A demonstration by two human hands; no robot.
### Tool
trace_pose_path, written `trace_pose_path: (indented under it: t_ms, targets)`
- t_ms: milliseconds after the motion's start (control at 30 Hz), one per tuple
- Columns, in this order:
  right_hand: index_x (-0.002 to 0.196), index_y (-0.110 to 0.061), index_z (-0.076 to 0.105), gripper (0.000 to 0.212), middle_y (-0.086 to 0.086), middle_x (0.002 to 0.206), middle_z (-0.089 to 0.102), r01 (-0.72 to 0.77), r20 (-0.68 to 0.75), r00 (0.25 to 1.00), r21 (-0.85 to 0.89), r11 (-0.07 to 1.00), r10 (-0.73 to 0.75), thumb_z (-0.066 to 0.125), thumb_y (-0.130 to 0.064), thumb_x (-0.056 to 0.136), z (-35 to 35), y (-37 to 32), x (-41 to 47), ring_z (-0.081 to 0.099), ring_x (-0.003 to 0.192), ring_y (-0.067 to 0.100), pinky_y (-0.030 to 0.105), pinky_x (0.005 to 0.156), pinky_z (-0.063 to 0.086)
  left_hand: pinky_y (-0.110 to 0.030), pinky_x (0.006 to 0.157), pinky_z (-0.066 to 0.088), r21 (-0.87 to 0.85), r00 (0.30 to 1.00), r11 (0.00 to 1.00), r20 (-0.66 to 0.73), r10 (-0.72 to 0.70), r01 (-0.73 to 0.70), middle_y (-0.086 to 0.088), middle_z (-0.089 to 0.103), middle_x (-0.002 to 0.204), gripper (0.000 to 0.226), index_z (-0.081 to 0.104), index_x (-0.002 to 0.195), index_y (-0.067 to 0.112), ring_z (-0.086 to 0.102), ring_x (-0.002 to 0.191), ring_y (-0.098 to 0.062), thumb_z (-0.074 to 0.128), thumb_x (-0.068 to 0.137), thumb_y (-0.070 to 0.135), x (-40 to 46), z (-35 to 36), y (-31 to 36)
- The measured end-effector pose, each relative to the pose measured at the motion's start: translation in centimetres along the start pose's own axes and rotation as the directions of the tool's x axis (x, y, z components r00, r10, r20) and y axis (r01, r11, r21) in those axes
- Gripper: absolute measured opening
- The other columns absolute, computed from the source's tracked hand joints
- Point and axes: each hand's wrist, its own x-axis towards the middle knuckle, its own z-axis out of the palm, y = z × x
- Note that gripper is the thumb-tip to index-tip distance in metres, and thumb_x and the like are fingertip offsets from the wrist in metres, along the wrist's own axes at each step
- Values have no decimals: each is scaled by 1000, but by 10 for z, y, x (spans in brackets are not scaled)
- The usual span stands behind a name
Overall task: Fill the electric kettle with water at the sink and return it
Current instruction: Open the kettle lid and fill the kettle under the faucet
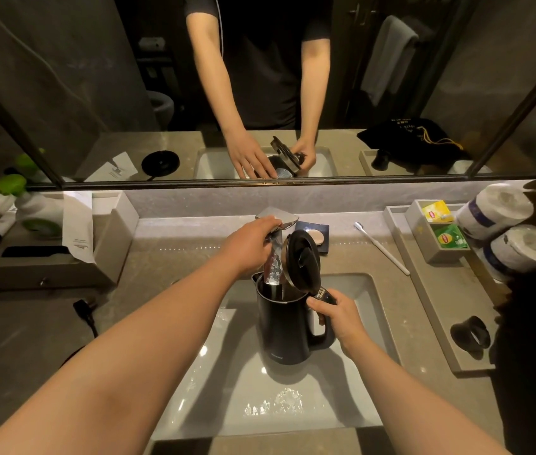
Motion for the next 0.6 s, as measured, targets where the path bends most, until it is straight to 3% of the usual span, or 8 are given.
trace_pose_path:
  t_ms: [467,600]
  targets:
    - [87,5,64,40,4,60,60,7,-12,1000,7,1000,-7,80,-28,70,1,6,3,54,53,13,31,55,46,-32,81,46,-36,1000,999,7,10,-10,6,53,129,55,40,124,39,55,109,-19,60,79,14,-3,4,-3]
    - [84,2,64,34,-1,56,60,9,-10,1000,-3,1000,-9,79,-27,73,1,9,3,54,49,8,28,54,47,-35,85,49,-37,1000,999,6,1,-1,6,53,130,55,42,127,36,54,111,-19,61,80,13,-3,4,-3]
